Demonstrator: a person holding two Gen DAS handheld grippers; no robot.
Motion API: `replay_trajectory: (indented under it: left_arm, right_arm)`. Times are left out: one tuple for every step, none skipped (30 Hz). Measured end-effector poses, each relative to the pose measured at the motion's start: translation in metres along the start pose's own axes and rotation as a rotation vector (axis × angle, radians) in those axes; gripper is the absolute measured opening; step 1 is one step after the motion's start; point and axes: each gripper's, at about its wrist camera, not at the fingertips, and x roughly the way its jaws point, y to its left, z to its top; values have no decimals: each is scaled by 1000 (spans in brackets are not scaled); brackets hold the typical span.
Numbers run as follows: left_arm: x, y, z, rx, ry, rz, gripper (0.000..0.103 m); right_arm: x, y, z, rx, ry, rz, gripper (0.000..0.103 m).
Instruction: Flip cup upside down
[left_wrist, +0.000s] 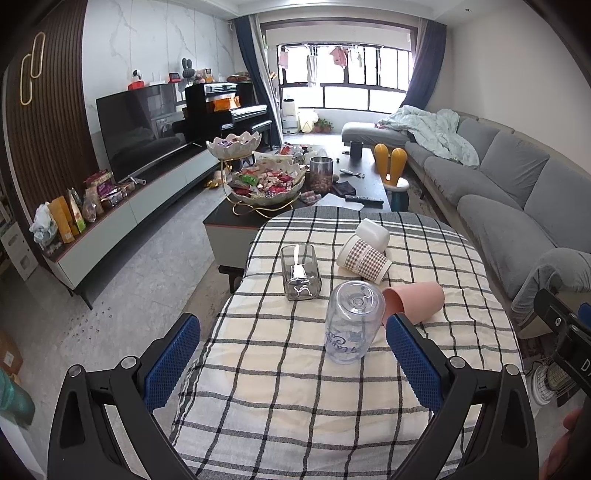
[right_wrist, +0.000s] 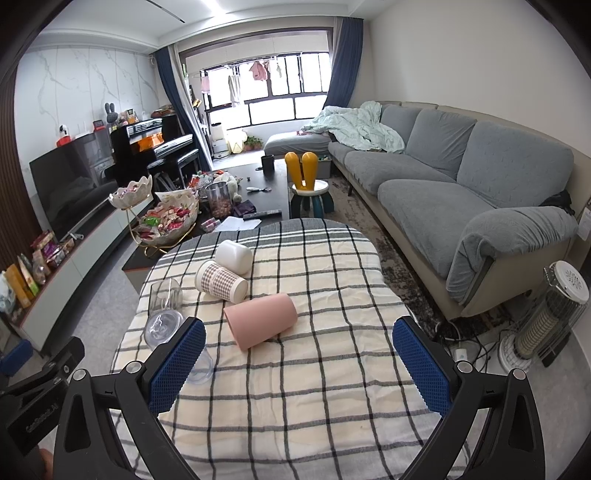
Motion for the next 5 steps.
replay_trajectory:
  left_arm:
    - [0,0,-1,5,-5,4,103]
    - [1,1,-2,8,-9,6,103]
    - [1,1,-2,11,-11,6,103]
    - [2,1,-3,13,-12,5,103]
    - [2,1,-3,14,-12,3,103]
  right_arm:
    - [0,0,0,0,0,0,102]
    - [0,0,0,0,0,0,102]
    - [0,0,0,0,0,0,102]
    - [0,0,0,0,1,1,102]
    - [0,0,0,1,1,1,102]
